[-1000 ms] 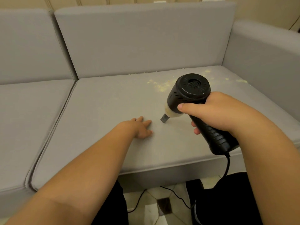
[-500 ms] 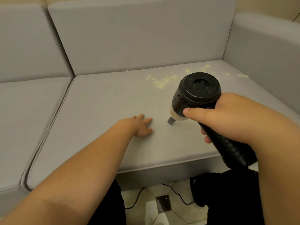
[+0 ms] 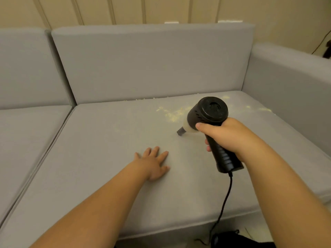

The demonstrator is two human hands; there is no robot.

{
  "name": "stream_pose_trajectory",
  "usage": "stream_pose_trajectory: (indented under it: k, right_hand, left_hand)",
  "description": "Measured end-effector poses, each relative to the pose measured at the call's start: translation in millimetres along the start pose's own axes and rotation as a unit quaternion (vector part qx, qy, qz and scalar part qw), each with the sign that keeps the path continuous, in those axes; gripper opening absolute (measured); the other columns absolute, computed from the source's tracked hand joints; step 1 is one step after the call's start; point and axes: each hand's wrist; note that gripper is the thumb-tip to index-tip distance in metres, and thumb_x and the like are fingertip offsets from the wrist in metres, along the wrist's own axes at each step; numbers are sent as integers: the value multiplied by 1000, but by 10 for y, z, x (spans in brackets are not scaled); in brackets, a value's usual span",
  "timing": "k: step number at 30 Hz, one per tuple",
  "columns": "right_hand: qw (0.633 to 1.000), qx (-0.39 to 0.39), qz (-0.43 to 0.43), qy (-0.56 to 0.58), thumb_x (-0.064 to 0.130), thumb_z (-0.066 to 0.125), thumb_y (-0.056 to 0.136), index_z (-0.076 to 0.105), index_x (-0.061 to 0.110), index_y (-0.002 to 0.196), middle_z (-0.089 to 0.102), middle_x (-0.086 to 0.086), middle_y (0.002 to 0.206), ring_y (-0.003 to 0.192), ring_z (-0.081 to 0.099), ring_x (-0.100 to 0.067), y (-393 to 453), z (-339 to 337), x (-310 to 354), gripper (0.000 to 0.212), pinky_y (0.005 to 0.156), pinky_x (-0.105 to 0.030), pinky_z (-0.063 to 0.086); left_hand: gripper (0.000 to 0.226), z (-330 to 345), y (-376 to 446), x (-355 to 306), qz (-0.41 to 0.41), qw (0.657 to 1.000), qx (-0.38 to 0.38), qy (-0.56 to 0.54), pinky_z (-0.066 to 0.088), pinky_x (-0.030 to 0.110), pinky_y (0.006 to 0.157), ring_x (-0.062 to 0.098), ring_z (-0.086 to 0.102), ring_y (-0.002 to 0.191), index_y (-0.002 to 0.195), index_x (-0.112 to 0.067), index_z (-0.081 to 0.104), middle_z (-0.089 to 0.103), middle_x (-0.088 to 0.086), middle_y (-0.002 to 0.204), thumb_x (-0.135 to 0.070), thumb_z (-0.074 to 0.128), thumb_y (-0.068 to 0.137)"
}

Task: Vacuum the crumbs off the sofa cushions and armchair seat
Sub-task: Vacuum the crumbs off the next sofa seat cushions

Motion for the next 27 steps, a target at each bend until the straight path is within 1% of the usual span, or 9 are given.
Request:
stream_pose_trajectory:
  k: [3, 6, 8, 12, 16, 21, 24, 27]
  right_hand:
    - [1000, 0, 5, 22, 39, 77, 89, 71, 16, 104, 79, -14, 91, 70, 79, -23, 464, 7, 83, 28, 80, -46, 65]
    - [1000, -1, 10, 27, 34, 76, 91, 71, 15, 103, 79, -14, 90, 67, 77, -21, 699, -10, 123, 23, 66, -35, 61]
    - [999, -2, 5, 31, 34, 76, 92, 71, 16, 102, 79, -13, 88, 66, 76, -20, 809, 6, 139, 22, 62, -31, 58]
    - [1000, -9, -6, 23, 33, 75, 92, 72, 15, 98, 79, -13, 88, 64, 75, -18, 954, 130, 186, 20, 59, -28, 56]
    - [1000, -5, -19, 22, 31, 76, 92, 73, 17, 98, 79, -13, 87, 62, 73, -17, 1044, 247, 177, 16, 62, -29, 58]
    - [999, -16, -31, 25, 30, 76, 90, 72, 17, 98, 79, -13, 88, 69, 76, -21, 1143, 226, 236, 16, 67, -34, 60]
    - [999, -20, -39, 29, 32, 75, 91, 71, 19, 99, 78, -11, 89, 72, 76, -22, 1132, 193, 232, 15, 65, -32, 57]
    - [999, -12, -41, 31, 32, 76, 91, 71, 21, 100, 79, -10, 87, 70, 77, -21, 1119, 206, 186, 16, 65, -32, 57]
  left_hand:
    - [70, -46, 182, 45, 0, 1000, -16, -24, -5, 67, 122, 26, -14, 159, 162, -48, -9, -19, -6, 172, -69, 22, 103]
    - [69, -93, 316, 129, 1, 999, -29, -35, -7, 66, 122, 26, -15, 159, 161, -48, -10, -20, -6, 172, -68, 22, 104]
    - [68, -121, 394, 190, -3, 999, -37, -34, -7, 66, 122, 26, -15, 159, 161, -48, -10, -20, -6, 172, -68, 20, 104]
    - [68, -172, 483, 275, -20, 998, -36, -45, -5, 66, 122, 27, -13, 159, 162, -48, -8, -18, -5, 172, -69, 21, 103]
    - [68, -190, 508, 337, -31, 997, -33, -67, -4, 67, 122, 27, -13, 159, 162, -49, -7, -18, -6, 172, -69, 22, 103]
    - [68, -175, 522, 405, -40, 996, -31, -74, -5, 67, 122, 28, -13, 159, 162, -49, -8, -18, -5, 172, -69, 22, 103]
    - [68, -208, 518, 372, -35, 996, -31, -70, -5, 67, 122, 28, -14, 159, 162, -48, -7, -18, -5, 172, -68, 23, 104]
    - [68, -227, 527, 328, -30, 997, -29, -69, -4, 67, 122, 28, -13, 159, 162, -48, -8, -18, -5, 172, -67, 23, 104]
Point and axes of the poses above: each hand's wrist, its own y-axis towards the middle knuckle, its own z-axis out of the palm, x = y × z
